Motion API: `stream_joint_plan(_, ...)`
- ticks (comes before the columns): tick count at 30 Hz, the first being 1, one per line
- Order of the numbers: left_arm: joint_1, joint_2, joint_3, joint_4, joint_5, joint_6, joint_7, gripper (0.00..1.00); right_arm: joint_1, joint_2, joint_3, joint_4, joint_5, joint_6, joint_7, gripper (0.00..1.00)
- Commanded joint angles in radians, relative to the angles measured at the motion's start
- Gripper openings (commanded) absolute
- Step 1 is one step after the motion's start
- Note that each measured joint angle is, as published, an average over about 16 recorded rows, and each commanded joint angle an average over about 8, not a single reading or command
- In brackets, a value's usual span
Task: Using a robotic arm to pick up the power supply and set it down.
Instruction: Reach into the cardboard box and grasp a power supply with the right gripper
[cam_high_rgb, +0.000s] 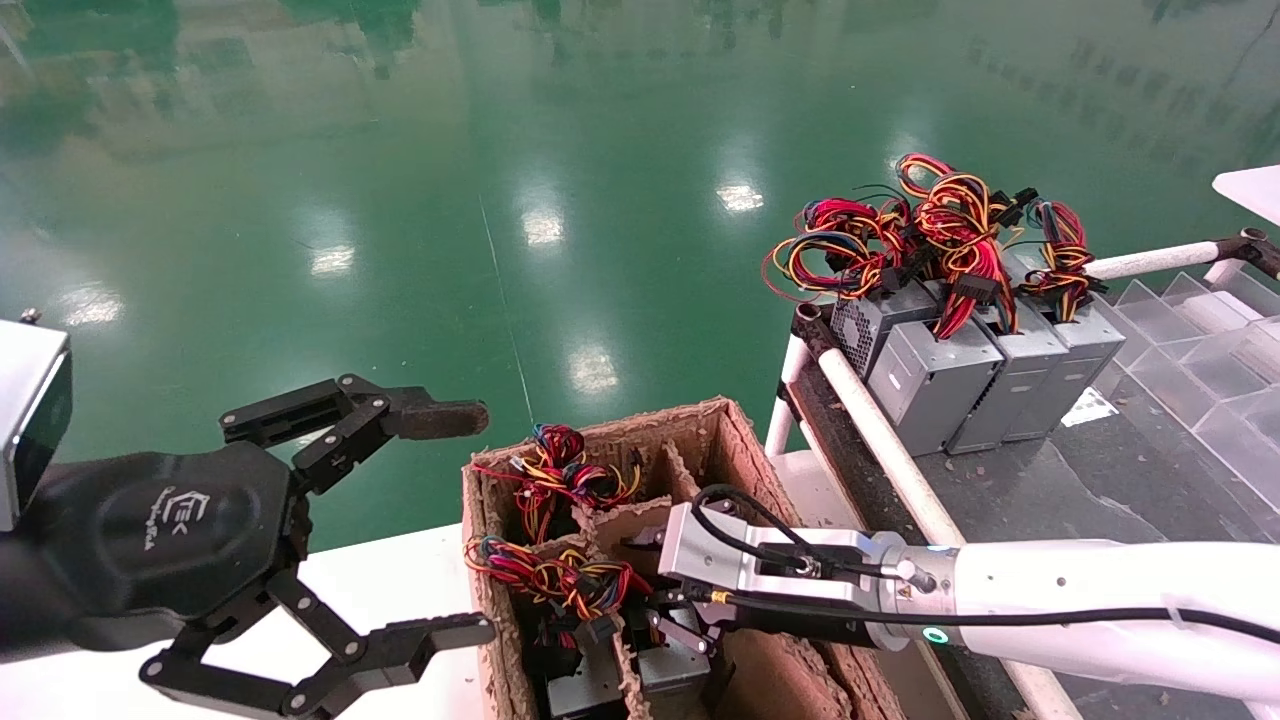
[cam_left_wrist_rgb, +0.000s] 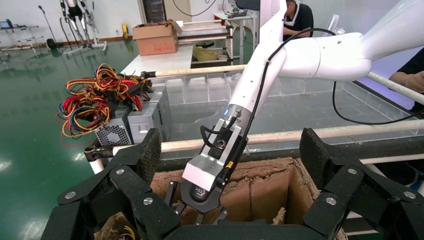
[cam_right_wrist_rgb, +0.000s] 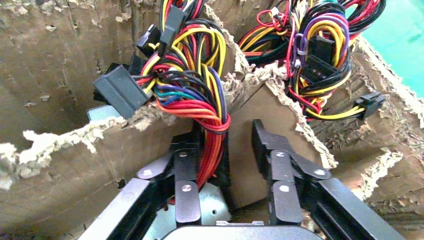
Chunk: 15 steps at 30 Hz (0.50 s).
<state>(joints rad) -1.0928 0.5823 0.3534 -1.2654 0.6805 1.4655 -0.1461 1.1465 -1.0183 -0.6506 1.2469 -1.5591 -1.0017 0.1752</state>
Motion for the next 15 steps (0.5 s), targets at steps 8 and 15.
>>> stream_joint_plan(8, 0.0, 0.0, 0.0, 0.0, 0.0, 0.0, 0.0, 1.0, -0.01, -0.002, 0.01, -0.011, 0.02, 0.008, -0.014, 0.0)
stream_joint_plan(15, 0.0, 0.0, 0.0, 0.0, 0.0, 0.0, 0.0, 1.0, -0.023, 0.015, 0.03, 0.008, 0.055, 0.01, -0.02, 0.0)
